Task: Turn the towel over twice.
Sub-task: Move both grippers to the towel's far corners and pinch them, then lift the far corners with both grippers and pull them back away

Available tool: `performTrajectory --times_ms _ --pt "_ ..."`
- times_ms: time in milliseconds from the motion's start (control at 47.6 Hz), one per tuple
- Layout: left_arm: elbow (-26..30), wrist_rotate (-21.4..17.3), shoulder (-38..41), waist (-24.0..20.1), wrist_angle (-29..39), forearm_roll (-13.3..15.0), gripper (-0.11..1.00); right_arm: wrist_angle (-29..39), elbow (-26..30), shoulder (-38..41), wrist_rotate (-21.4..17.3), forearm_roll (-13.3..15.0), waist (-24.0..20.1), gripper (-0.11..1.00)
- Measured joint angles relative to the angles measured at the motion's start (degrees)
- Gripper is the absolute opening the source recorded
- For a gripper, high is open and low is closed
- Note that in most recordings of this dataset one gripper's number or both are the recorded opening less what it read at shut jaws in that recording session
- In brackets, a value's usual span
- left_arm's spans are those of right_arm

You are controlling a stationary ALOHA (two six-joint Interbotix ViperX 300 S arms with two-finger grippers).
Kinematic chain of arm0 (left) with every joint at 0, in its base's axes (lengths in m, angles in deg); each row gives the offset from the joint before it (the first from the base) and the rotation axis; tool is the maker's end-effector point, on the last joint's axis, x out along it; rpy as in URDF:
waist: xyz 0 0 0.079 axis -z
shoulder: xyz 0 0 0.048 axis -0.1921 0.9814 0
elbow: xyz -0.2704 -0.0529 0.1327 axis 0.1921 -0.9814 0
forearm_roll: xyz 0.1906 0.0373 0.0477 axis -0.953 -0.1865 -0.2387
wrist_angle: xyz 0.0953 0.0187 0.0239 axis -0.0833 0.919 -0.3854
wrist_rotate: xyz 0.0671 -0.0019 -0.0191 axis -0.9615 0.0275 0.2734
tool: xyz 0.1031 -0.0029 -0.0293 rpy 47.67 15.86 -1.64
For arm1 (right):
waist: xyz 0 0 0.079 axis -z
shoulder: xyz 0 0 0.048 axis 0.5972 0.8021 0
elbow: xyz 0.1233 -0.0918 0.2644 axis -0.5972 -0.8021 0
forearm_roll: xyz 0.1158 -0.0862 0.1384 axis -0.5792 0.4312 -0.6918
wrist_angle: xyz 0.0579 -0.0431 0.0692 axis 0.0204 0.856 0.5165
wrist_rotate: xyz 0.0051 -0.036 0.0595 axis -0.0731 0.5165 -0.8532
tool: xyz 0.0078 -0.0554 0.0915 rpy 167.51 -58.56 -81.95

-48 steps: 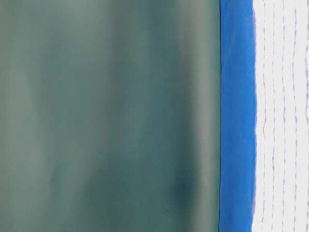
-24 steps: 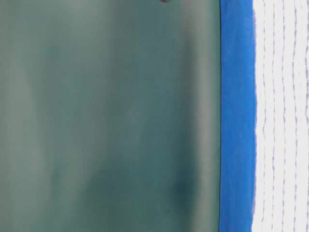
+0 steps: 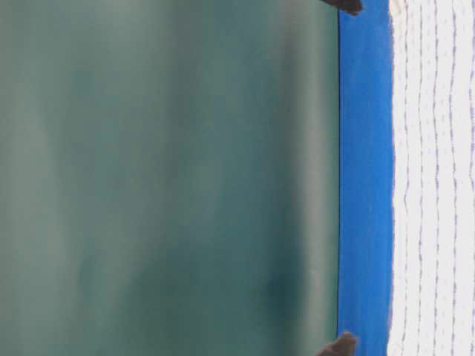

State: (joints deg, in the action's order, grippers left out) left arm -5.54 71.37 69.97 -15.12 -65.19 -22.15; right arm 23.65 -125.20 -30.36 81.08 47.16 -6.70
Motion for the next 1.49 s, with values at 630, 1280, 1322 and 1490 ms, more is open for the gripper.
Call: performTrajectory --times_ms 630,1280,1322,1490 --pt "2.46 0.09 13.10 -1.93 -3.69 0.09 0.24 -4.66 0.62 9.40 0.00 0.18 1.58 0.19" --pt "2.55 -0.97 8.61 -1.85 2.72 0.09 0.04 -4.66 1.05 5.89 -0.44 -0.18 3.34 0.05" --pt "2.55 -0.97 6.86 -2.20 3.87 0.09 0.04 -4.66 1.23 4.75 -0.62 -0.26 3.96 0.05" --pt "2.72 -1.05 -2.11 -5.10 9.40 0.09 0.04 -4.31 2.29 -0.62 -0.35 -0.26 6.33 0.05"
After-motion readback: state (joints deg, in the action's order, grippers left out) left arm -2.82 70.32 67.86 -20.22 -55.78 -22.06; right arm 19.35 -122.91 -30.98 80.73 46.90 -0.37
